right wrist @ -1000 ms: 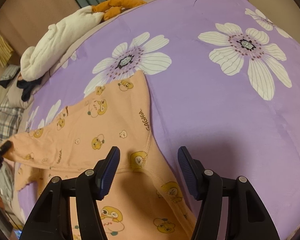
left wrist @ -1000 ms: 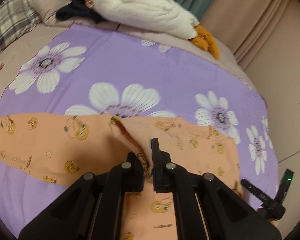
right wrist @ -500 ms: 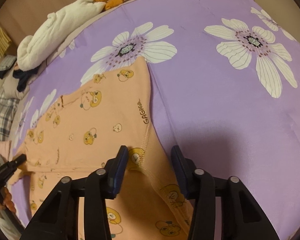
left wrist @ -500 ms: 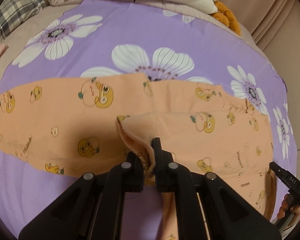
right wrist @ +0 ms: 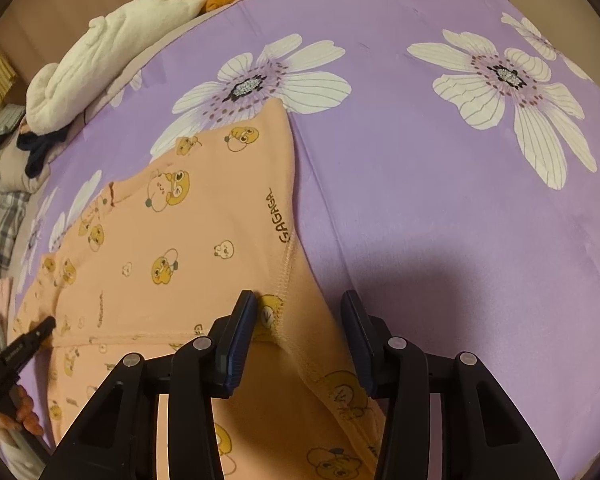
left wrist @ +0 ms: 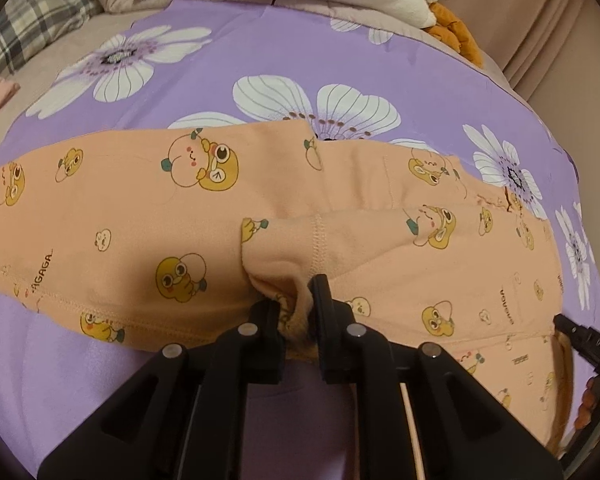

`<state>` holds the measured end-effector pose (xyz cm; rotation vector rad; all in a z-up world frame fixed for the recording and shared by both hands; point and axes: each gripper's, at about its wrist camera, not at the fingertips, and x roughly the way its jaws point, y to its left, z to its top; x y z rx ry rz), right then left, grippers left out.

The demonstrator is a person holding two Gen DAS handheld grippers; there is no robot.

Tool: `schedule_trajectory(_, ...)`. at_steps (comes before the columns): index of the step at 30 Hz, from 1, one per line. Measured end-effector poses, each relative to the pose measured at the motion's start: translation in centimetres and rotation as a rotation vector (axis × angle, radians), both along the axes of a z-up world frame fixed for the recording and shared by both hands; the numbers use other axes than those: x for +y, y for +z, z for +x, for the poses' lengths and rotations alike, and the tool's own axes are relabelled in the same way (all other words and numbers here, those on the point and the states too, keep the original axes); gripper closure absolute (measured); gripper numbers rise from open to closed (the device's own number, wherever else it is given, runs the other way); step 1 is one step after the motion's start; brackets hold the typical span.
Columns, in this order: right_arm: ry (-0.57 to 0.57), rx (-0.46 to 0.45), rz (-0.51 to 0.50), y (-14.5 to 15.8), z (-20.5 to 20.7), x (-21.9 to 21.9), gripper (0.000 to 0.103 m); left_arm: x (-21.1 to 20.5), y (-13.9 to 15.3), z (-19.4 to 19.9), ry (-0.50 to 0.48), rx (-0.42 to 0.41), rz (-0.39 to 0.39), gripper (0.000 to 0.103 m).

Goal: Fold small clothes

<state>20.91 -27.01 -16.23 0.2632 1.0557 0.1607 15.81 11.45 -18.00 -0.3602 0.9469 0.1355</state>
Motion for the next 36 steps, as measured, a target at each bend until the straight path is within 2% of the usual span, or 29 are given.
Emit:
schedule_trajectory(5,-0.003,-0.004,-0.052,0.0,0.0,0.9,0.057,0.1,-0.1,0.2,0.017,0.006,-0.009,0.088)
schedule_trajectory(11,-0.012,-0.011,-0.102,0.1,0.1,1.6,0.057,0.7,0.4,0.2,0.07,0.035,-0.078,0.086)
schedule_trajectory(13,-0.007,-0.015,-0.118,0.3,-0.1,1.6,0.057,0.6,1.3,-0.4,0.087,0.042,-0.082,0.082)
schedule_trajectory(16,0.009,-0.026,-0.118,0.9,-0.7,1.5,0.057,0.4,4.0,-2.5,0.098,-0.022,-0.03,0.069)
schedule_trajectory(18,0.005,-0.033,-0.115,1.4,-1.3,1.3,0.057,0.9,5.8,-4.1,0.109,-0.064,-0.047,0.046)
schedule_trajectory(21,-0.008,-0.073,-0.141,2.8,-2.3,1.1,0.055,2.5,8.4,-6.8,0.161,-0.121,-0.073,0.022)
schedule_trajectory(25,0.009,-0.155,-0.15,5.7,-3.9,1.3,0.03,4.5,11.0,-9.6,0.239,-0.187,-0.079,0.006)
schedule_trajectory(27,0.039,-0.206,-0.116,7.4,-4.9,1.6,0.028,5.3,11.9,-10.8,0.271,-0.21,-0.089,0.001)
schedule_trajectory(32,0.087,-0.35,-0.103,11.3,-7.6,2.8,0.007,7.2,12.4,-12.9,0.344,-0.244,-0.11,0.0)
schedule_trajectory(36,0.114,-0.414,-0.079,13.0,-9.1,3.4,0.005,9.8,10.5,-14.1,0.444,-0.223,-0.157,0.0)
